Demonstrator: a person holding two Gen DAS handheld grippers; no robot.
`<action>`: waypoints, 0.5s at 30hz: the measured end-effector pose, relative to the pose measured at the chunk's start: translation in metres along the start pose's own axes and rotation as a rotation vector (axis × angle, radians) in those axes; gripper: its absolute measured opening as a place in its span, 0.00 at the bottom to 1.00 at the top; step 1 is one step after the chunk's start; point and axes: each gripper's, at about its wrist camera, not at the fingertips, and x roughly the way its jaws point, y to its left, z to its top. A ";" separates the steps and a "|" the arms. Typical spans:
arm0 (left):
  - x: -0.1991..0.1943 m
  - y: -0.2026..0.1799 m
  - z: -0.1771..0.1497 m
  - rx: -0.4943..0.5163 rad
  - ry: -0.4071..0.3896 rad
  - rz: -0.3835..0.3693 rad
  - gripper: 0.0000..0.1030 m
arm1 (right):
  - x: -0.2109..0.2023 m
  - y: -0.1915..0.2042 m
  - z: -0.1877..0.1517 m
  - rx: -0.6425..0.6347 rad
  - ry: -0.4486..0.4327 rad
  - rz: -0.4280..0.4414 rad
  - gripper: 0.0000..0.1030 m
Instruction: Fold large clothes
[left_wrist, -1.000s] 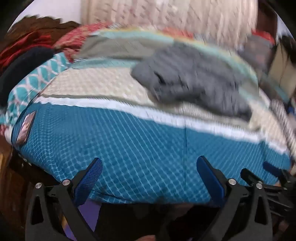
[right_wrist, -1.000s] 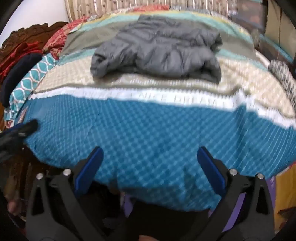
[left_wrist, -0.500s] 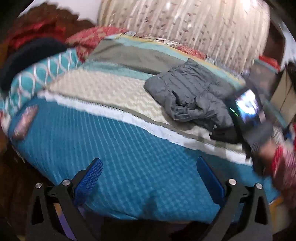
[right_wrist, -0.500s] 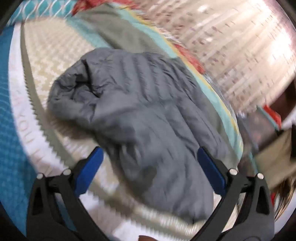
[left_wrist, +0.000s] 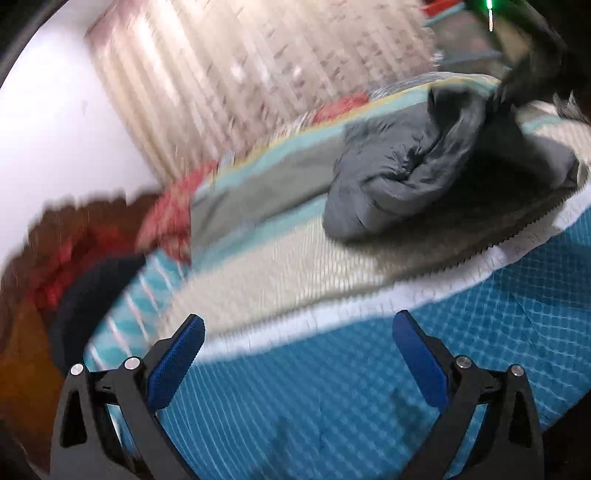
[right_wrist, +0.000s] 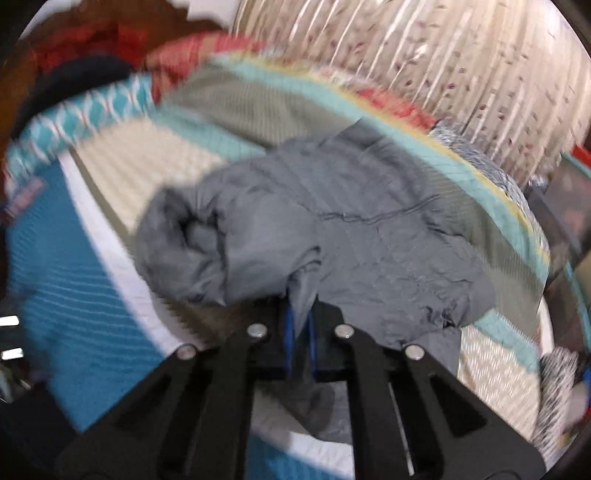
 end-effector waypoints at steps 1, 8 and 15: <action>-0.002 -0.010 0.007 0.050 -0.042 0.009 0.93 | -0.025 -0.008 -0.006 0.028 -0.028 0.017 0.05; -0.046 -0.088 0.033 0.162 -0.290 -0.101 0.93 | -0.128 -0.035 -0.030 0.165 -0.107 0.032 0.05; -0.059 -0.141 0.016 0.163 -0.360 0.004 0.93 | -0.175 -0.035 -0.011 0.200 -0.176 0.063 0.05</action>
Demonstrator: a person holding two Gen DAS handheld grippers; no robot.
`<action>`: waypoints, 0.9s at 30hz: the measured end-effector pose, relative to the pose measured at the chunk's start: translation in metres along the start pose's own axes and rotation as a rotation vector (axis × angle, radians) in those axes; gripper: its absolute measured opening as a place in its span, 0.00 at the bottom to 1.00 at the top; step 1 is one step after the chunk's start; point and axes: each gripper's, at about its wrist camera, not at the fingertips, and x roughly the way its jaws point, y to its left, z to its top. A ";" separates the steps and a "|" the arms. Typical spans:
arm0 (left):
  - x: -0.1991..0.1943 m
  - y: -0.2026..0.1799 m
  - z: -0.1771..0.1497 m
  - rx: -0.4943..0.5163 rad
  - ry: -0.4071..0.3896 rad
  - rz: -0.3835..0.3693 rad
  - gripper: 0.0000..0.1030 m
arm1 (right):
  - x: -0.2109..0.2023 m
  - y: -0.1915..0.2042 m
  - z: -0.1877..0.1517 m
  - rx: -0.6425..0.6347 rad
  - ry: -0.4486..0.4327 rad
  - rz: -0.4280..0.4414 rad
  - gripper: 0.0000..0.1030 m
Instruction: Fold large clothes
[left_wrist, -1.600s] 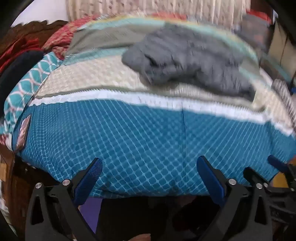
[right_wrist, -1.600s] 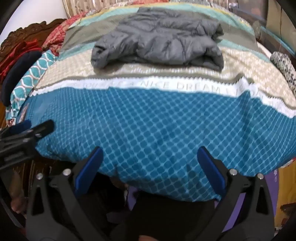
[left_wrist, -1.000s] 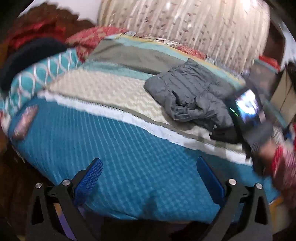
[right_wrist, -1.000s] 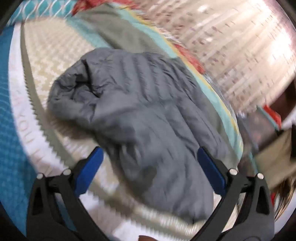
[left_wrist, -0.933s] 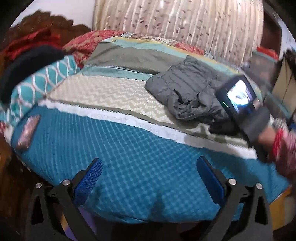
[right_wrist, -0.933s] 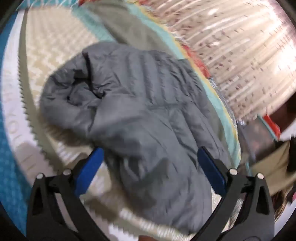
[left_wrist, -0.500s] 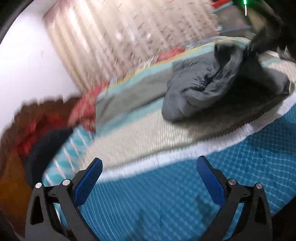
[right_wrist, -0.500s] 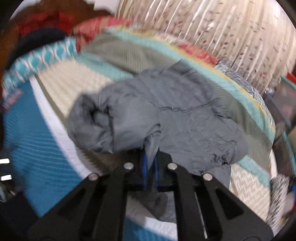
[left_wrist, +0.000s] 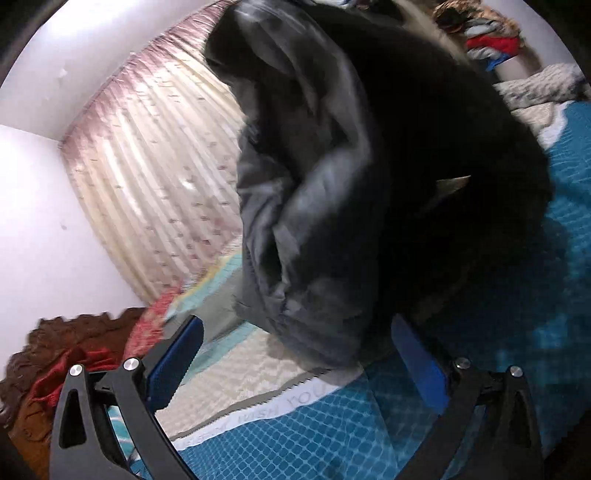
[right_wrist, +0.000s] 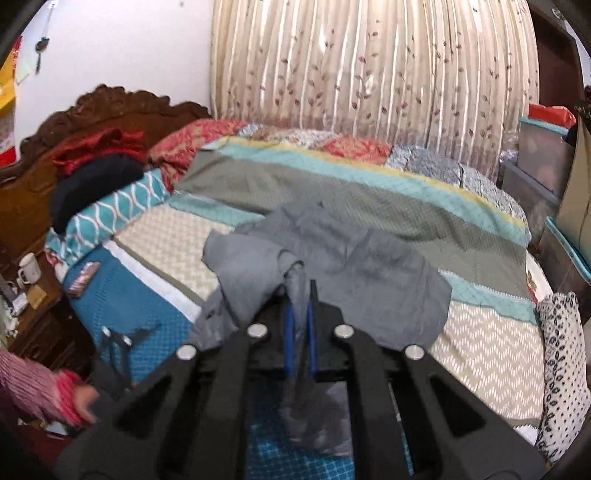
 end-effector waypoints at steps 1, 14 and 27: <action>0.005 -0.003 0.002 -0.017 0.008 0.038 0.93 | -0.005 0.003 0.003 -0.001 -0.008 0.012 0.05; 0.003 0.018 0.047 -0.129 -0.027 0.028 0.93 | -0.060 0.002 0.046 0.039 -0.146 0.061 0.04; 0.017 0.010 0.097 -0.169 -0.082 0.052 0.93 | -0.123 0.011 0.120 0.028 -0.247 0.185 0.04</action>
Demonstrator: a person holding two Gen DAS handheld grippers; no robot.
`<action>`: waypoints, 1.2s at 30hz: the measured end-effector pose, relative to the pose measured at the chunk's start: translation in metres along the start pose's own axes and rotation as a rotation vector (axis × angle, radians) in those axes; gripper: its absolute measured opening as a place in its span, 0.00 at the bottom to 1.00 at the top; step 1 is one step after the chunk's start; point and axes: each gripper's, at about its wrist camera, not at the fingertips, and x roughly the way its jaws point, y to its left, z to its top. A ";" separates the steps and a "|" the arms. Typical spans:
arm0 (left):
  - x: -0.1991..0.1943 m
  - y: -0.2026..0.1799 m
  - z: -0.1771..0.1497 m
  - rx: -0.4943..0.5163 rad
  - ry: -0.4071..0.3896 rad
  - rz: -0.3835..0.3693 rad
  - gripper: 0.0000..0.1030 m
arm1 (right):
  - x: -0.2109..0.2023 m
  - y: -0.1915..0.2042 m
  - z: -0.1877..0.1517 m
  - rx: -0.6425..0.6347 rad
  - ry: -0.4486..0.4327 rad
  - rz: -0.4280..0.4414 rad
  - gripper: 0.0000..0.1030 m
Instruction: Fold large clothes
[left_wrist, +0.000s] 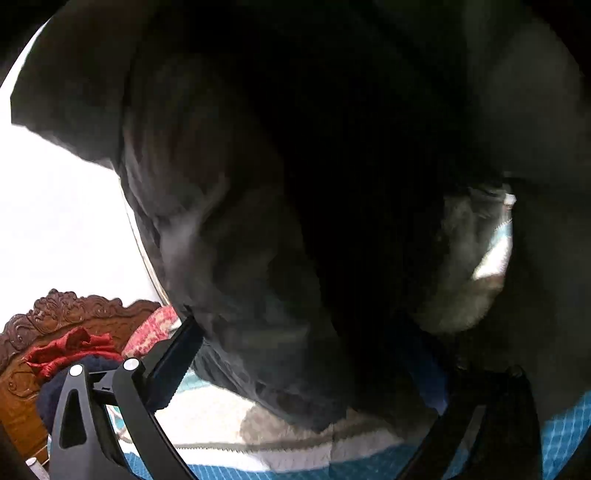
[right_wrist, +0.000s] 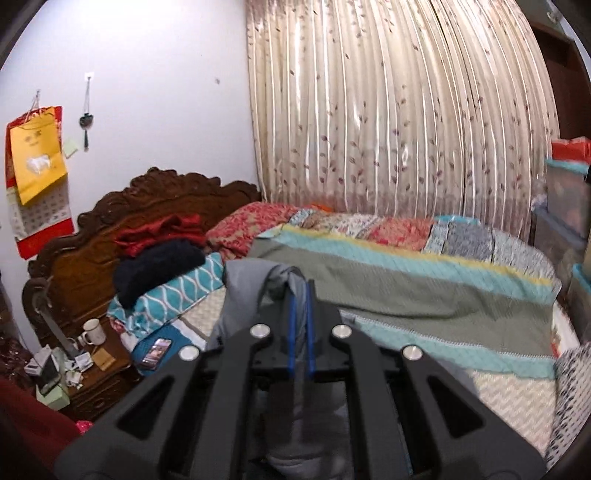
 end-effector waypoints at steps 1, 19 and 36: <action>0.002 0.005 0.002 0.000 -0.002 0.009 0.93 | -0.006 0.000 0.005 -0.014 -0.015 -0.016 0.04; -0.024 0.231 0.122 -0.221 -0.146 0.135 0.14 | -0.058 -0.046 0.034 -0.029 -0.172 -0.161 0.03; 0.004 0.270 0.240 -0.192 -0.222 0.118 0.14 | -0.084 -0.031 0.161 -0.203 -0.294 -0.285 0.00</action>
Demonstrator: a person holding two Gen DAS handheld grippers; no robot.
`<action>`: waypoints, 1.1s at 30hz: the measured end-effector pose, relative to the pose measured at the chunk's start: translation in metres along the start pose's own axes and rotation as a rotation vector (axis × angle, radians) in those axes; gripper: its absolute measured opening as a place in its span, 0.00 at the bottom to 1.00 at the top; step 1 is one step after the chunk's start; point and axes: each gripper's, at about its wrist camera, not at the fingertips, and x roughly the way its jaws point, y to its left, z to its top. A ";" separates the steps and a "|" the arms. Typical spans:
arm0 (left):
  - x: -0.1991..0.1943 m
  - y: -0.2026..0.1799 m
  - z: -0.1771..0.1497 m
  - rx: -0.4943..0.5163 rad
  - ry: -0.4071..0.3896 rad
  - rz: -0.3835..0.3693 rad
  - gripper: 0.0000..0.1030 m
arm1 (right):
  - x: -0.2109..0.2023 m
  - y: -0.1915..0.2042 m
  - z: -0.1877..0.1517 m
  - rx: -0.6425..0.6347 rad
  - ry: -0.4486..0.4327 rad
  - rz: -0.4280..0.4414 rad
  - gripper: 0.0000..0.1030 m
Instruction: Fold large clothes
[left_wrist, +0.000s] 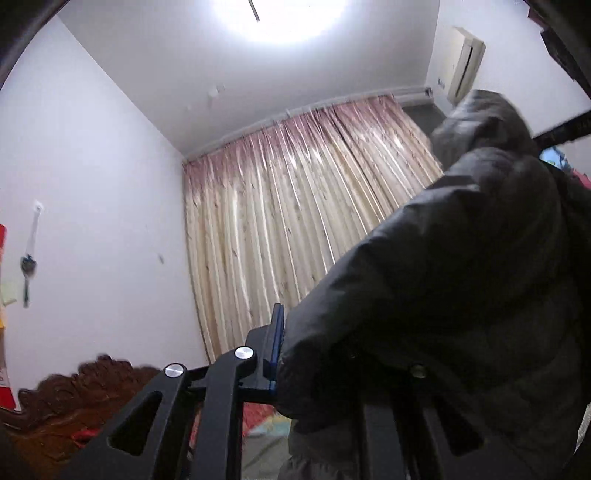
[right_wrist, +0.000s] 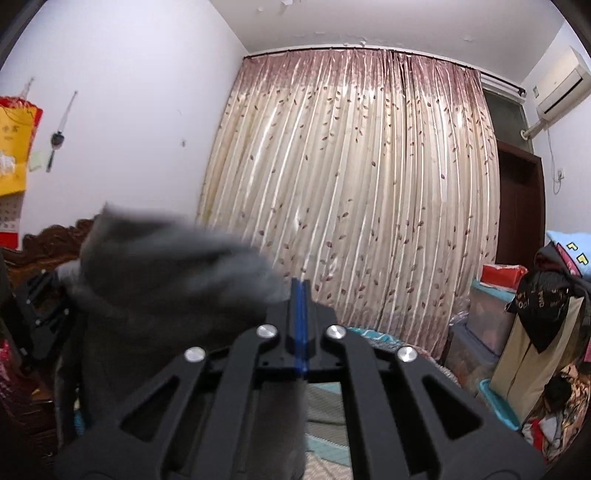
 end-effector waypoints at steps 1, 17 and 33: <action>0.008 0.001 -0.001 0.000 0.024 -0.010 0.14 | 0.012 -0.002 -0.001 0.012 0.015 0.003 0.00; 0.297 -0.095 -0.371 0.198 0.903 0.034 0.12 | 0.130 0.048 -0.379 0.307 0.591 0.129 0.78; 0.284 -0.095 -0.436 0.205 0.959 0.041 0.12 | 0.179 0.052 -0.512 0.271 1.035 0.180 0.06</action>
